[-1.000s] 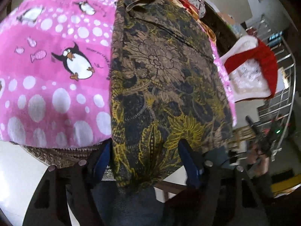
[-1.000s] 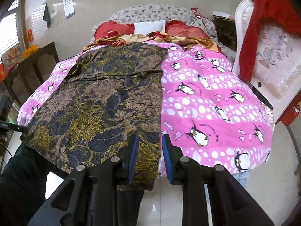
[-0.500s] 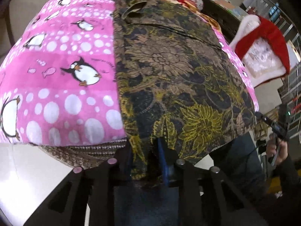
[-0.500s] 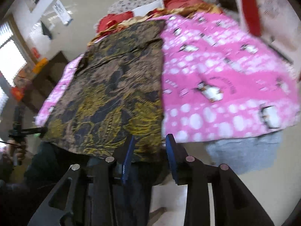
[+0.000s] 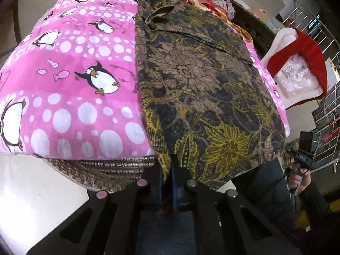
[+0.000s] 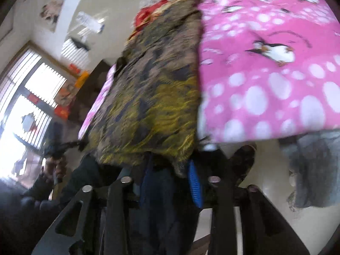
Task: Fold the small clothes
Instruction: 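Fold the shirt side lengthwise toward the middle with both grippers, then grasp the shirt hem with both grippers and fold it toward the collar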
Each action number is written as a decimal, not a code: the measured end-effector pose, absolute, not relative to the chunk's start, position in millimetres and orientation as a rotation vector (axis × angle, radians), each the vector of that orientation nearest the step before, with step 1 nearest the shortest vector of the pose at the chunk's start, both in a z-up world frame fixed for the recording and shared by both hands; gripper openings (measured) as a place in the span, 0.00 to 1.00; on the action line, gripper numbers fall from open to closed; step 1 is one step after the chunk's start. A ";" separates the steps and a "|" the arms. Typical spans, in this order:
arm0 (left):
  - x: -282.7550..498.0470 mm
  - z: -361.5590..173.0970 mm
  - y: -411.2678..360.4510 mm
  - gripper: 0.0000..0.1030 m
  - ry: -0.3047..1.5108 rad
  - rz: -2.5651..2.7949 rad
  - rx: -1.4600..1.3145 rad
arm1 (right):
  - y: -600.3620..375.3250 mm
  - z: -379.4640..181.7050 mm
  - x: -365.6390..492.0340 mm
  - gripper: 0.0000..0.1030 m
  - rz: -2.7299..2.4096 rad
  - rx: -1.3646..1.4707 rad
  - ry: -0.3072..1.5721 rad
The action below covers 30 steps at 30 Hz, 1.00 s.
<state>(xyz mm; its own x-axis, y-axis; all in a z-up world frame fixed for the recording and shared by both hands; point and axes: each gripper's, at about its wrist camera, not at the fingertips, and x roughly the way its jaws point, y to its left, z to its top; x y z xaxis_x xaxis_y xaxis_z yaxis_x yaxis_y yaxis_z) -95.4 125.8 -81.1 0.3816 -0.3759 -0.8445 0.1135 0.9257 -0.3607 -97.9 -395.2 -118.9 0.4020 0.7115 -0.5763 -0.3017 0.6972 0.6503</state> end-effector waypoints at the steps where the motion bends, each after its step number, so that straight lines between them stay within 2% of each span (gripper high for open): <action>1: -96.4 -78.9 127.2 0.05 1.136 -0.321 -0.273 | -401.2 -113.2 -102.1 0.05 0.662 0.502 0.937; 7: -100.5 -62.6 124.7 0.05 1.101 -0.388 -0.311 | -430.2 -75.9 -119.0 0.04 0.679 0.564 0.831; 11: -94.5 -71.7 119.6 0.06 1.121 -0.393 -0.311 | -424.9 -67.7 -112.3 0.05 0.679 0.507 0.851; 13: -92.6 -77.5 120.6 0.06 1.134 -0.379 -0.313 | -423.0 -74.8 -104.2 0.08 0.649 0.499 0.878; 15: -93.0 -79.6 122.9 0.09 1.135 -0.371 -0.317 | -423.5 -82.1 -98.7 0.22 0.625 0.519 0.903; 17: -94.5 -79.8 126.1 0.24 1.131 -0.381 -0.342 | -423.2 -89.4 -94.8 0.29 0.634 0.548 0.913; 19: -94.9 -79.3 126.5 0.30 1.129 -0.390 -0.351 | -421.8 -94.9 -90.1 0.29 0.644 0.565 0.925; 27: -93.4 -83.3 122.1 0.30 1.130 -0.414 -0.357 | -407.2 -103.4 -75.1 0.29 0.736 0.607 0.924; 29: -94.1 -84.5 123.0 0.30 1.130 -0.419 -0.363 | -404.0 -104.9 -75.8 0.26 0.743 0.590 0.933; 30: -94.0 -85.8 124.5 0.28 1.131 -0.412 -0.369 | -403.9 -104.1 -76.2 0.21 0.731 0.575 0.931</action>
<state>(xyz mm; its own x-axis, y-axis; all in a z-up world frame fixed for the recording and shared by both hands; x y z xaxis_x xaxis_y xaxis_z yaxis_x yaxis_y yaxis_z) -94.0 124.5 -85.8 0.3663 -0.4942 -0.7884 0.1293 0.8661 -0.4828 -76.2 -403.9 -104.1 0.3945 0.7688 -0.5033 -0.3065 0.6264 0.7167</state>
